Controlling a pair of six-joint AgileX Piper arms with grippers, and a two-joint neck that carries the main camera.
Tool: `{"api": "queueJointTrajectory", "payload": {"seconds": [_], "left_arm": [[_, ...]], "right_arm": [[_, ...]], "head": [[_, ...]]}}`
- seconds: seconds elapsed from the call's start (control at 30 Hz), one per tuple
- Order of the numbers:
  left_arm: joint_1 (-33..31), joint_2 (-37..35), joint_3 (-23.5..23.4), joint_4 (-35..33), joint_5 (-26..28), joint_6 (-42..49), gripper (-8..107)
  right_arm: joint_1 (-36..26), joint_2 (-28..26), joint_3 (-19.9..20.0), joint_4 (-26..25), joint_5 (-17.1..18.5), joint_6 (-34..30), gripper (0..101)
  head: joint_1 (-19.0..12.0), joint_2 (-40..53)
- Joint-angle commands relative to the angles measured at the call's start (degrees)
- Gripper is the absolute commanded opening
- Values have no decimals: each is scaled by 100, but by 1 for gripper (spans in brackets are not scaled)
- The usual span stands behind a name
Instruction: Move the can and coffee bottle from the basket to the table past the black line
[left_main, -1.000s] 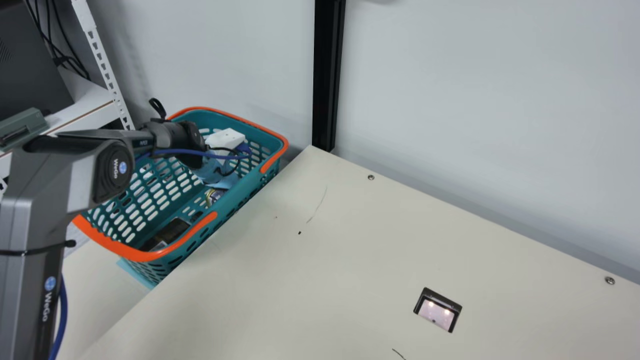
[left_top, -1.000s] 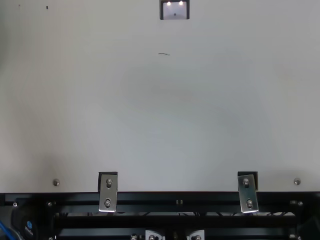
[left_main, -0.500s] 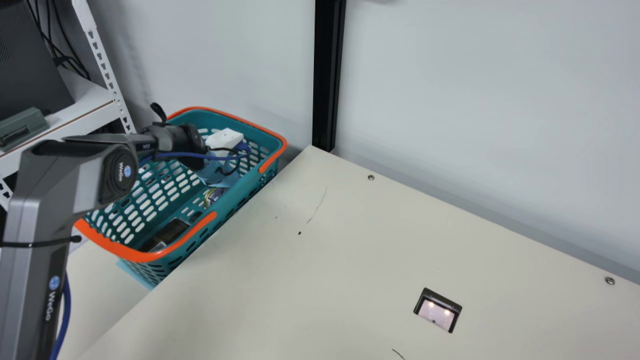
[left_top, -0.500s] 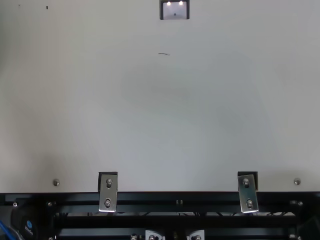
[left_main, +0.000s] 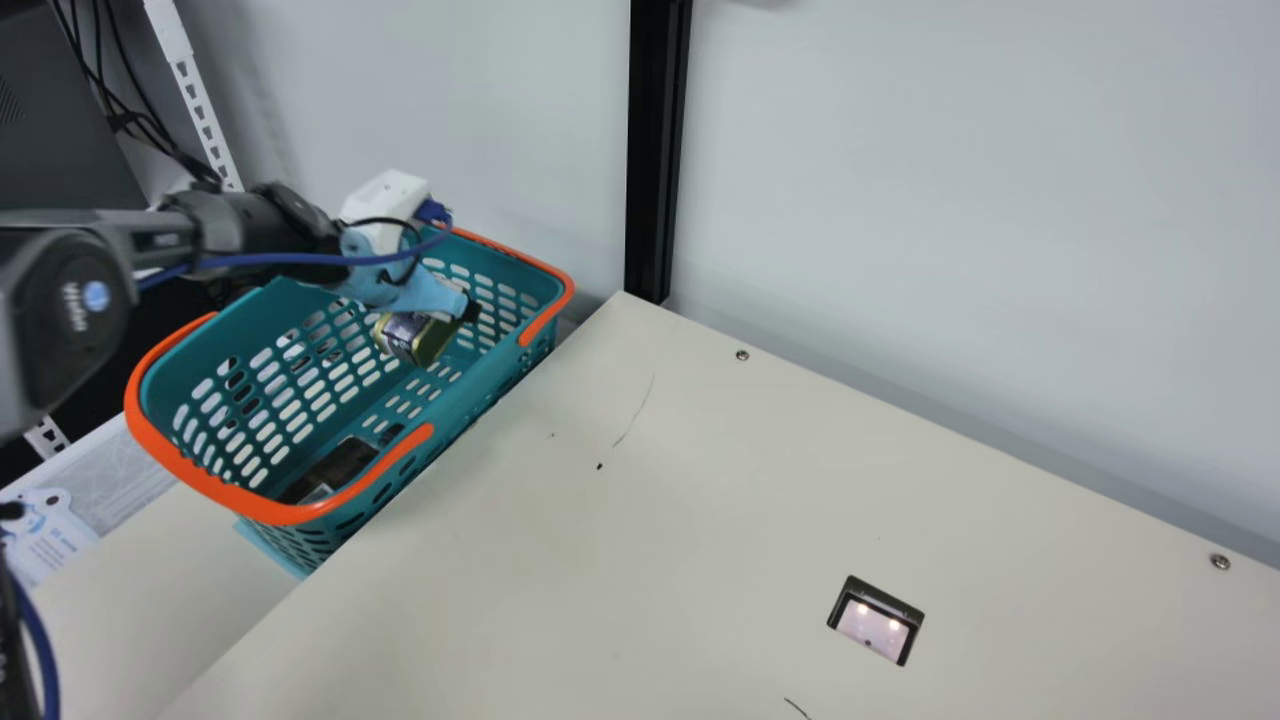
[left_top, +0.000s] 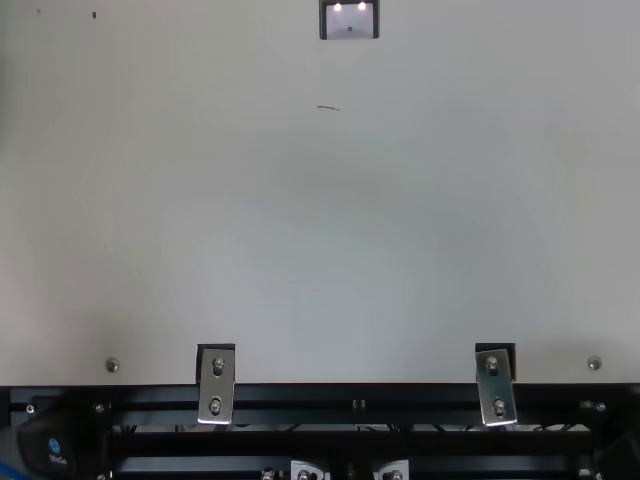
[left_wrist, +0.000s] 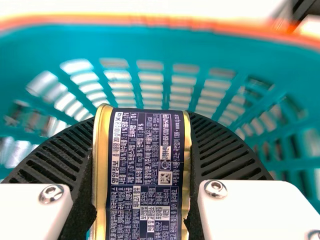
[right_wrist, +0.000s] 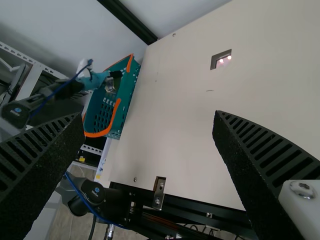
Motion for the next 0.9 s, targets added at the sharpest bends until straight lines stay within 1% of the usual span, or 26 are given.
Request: {"api": "queueJointTrajectory", "payload": {"seconds": [0.0,0.1,0.2,0.37,0.47,0.6,0.73,0.87], "left_arm": [[39,-917,453,-855,2,426,10],[81,-1573,856,-1354,-5,606,10],[94,-2213,1258,-1690,-2,567,10],[50,-3163,1847,-1790,187,-132,10],[0,-3680,2119,-1648,446,-887,10],[-96,-4290,2335,-1345,889,-2058,10],[-229,-4795,2411,-1024,1448,-3306,10],[-386,-5224,2389,-864,2040,-4459,10]], "right_arm": [[0,0,0,0,0,0,101],[0,0,0,0,0,0,101],[0,0,0,0,0,0,101],[0,0,0,0,0,0,101],[0,0,0,0,0,0,101],[0,0,0,0,0,0,101],[0,0,0,0,0,0,101],[0,0,0,0,0,0,101]], "head": [[-209,98],[-209,98],[-209,98],[-209,98],[-209,98],[-209,98],[-209,98],[-209,98]]}}
